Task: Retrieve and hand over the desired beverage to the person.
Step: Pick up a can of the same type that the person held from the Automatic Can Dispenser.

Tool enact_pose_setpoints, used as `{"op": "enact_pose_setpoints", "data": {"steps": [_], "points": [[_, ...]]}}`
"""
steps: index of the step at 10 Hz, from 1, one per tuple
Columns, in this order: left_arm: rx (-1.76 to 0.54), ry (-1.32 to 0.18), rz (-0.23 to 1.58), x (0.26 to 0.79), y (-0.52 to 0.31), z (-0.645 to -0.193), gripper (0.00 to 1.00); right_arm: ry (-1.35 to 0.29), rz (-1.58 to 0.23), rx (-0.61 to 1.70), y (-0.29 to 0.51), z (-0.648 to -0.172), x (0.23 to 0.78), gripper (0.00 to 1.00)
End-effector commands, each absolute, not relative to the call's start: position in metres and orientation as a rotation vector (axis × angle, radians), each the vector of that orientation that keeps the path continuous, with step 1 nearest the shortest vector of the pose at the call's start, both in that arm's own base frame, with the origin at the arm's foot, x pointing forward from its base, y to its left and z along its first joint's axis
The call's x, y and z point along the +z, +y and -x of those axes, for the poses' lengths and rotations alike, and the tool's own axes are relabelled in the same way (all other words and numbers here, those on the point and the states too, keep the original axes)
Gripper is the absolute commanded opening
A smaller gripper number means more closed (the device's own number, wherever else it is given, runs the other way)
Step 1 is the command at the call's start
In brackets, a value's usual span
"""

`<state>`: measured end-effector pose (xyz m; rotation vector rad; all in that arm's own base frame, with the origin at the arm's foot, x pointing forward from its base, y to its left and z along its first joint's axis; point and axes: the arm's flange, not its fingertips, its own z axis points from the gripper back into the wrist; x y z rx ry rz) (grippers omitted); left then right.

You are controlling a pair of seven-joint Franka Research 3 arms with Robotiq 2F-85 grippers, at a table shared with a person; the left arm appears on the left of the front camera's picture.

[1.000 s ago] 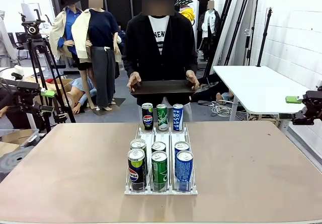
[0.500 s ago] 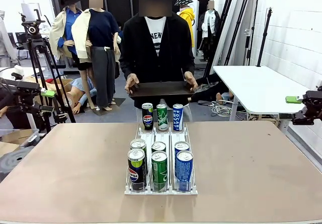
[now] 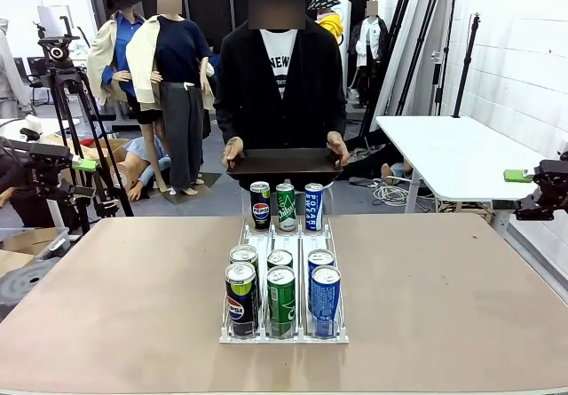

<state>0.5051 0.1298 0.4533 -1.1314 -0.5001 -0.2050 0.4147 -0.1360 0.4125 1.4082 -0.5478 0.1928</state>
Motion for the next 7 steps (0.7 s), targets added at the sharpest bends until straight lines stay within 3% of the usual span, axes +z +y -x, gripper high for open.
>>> {"op": "enact_pose_setpoints", "data": {"steps": [1,7], "points": [[-0.207,-0.498,1.129,0.4536,0.1303,-0.5044,1.00,-0.550,-1.410,0.191,-0.1365,-0.4136,0.4113,1.00],[-0.207,-0.498,1.129,0.4536,0.1303,-0.5044,1.00,-0.550,-1.410,0.191,-0.1365,-0.4136,0.4113,1.00]]}}
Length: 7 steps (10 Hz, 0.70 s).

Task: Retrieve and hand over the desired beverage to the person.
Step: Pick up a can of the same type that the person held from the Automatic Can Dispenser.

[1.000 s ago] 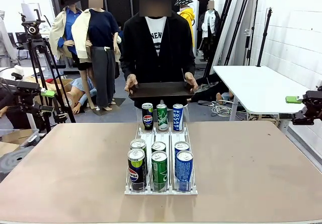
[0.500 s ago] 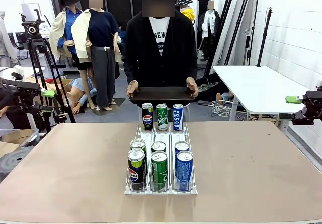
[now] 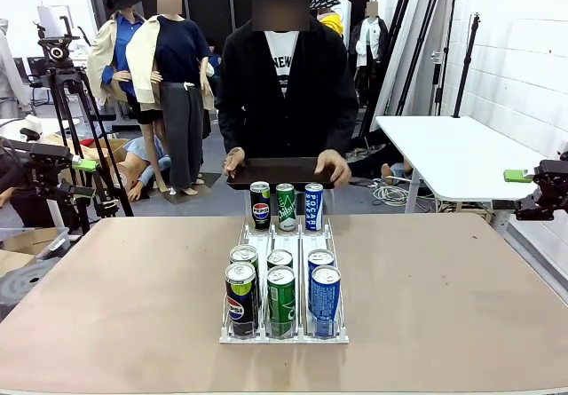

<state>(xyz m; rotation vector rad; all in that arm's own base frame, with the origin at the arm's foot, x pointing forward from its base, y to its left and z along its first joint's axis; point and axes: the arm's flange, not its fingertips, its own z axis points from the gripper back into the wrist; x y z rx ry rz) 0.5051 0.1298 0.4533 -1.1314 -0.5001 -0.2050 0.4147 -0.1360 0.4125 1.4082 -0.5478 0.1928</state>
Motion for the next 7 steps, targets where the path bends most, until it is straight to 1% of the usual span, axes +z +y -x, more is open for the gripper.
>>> {"op": "enact_pose_setpoints", "data": {"steps": [1,7], "points": [[-0.207,-0.498,1.129,0.4536,0.1303,-0.5044,1.00,-0.550,-1.410,0.191,-0.1365,-0.4136,0.4113,1.00],[-0.207,-0.498,1.129,0.4536,0.1303,-0.5044,1.00,-0.550,-1.410,0.191,-0.1365,-0.4136,0.4113,1.00]]}}
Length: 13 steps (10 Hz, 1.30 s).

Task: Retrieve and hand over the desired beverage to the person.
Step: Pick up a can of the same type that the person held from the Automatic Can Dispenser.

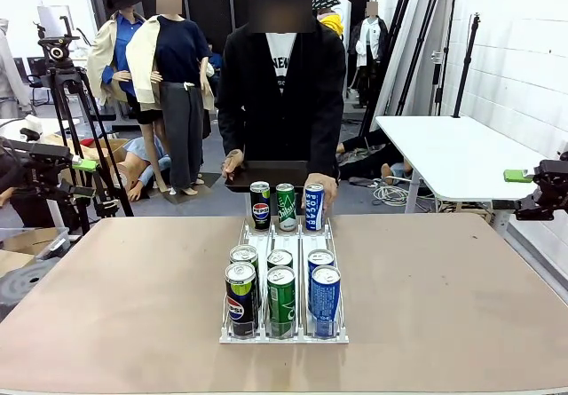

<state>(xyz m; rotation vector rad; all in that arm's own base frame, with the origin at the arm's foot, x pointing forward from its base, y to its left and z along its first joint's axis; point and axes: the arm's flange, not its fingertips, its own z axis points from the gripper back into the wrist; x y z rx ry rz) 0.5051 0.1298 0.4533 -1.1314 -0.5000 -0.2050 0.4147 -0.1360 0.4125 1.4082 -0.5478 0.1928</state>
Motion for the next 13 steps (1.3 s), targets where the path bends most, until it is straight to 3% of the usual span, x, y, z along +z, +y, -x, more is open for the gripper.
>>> {"op": "enact_pose_setpoints", "data": {"steps": [1,13], "points": [[-0.207,-0.498,1.129,0.4536,0.1303,-0.5044,1.00,-0.550,-1.410,0.191,-0.1365,-0.4136,0.4113,1.00],[-0.207,-0.498,1.129,0.4536,0.1303,-0.5044,1.00,-0.550,-1.410,0.191,-0.1365,-0.4136,0.4113,1.00]]}}
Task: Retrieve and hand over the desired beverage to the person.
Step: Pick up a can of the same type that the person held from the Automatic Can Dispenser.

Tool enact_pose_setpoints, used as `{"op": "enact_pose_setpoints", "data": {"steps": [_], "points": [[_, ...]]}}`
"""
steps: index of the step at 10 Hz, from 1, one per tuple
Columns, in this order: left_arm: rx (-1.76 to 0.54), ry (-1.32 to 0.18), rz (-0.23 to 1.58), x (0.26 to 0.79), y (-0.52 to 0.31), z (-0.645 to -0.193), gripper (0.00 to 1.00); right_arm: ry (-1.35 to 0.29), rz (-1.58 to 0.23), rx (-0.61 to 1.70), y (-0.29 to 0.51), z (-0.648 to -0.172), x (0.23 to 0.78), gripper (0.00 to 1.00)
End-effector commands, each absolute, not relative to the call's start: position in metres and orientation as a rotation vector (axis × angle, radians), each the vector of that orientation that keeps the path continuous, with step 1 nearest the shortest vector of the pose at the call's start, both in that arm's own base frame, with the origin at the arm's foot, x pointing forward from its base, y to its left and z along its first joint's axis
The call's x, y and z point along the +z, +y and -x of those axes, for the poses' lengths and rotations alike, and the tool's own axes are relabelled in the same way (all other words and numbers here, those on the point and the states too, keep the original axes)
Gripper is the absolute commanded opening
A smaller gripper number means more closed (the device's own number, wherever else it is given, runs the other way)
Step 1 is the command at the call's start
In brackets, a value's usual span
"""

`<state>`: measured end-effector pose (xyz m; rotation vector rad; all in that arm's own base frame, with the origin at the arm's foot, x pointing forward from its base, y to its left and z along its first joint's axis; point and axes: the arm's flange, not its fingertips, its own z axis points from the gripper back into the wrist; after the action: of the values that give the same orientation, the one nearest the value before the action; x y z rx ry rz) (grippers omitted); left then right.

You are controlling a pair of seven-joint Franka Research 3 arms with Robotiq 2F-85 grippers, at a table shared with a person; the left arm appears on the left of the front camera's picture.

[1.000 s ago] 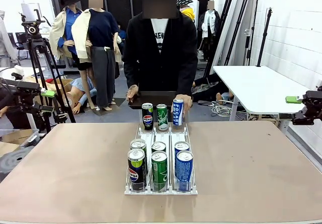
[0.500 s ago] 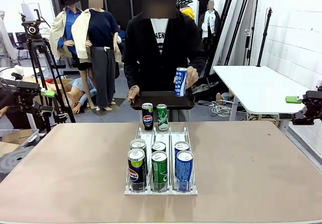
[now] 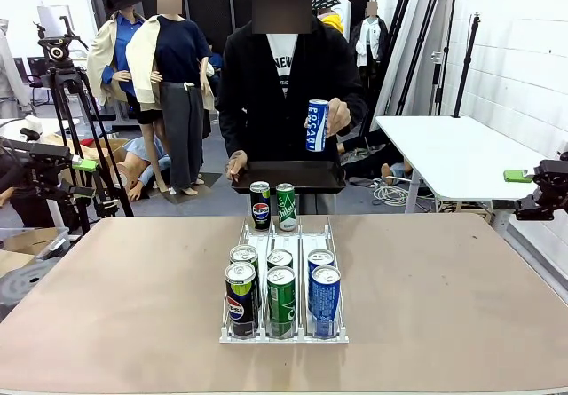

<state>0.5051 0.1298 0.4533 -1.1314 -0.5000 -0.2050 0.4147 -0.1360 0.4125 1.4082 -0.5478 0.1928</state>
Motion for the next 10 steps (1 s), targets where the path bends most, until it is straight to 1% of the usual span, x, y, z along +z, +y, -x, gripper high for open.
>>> {"op": "enact_pose_setpoints", "data": {"steps": [1,10], "points": [[-0.207,-0.498,1.129,0.4536,0.1303,-0.5044,1.00,-0.550,-1.410,0.191,-0.1365,-0.4136,0.4113,1.00],[-0.207,-0.498,1.129,0.4536,0.1303,-0.5044,1.00,-0.550,-1.410,0.191,-0.1365,-0.4136,0.4113,1.00]]}}
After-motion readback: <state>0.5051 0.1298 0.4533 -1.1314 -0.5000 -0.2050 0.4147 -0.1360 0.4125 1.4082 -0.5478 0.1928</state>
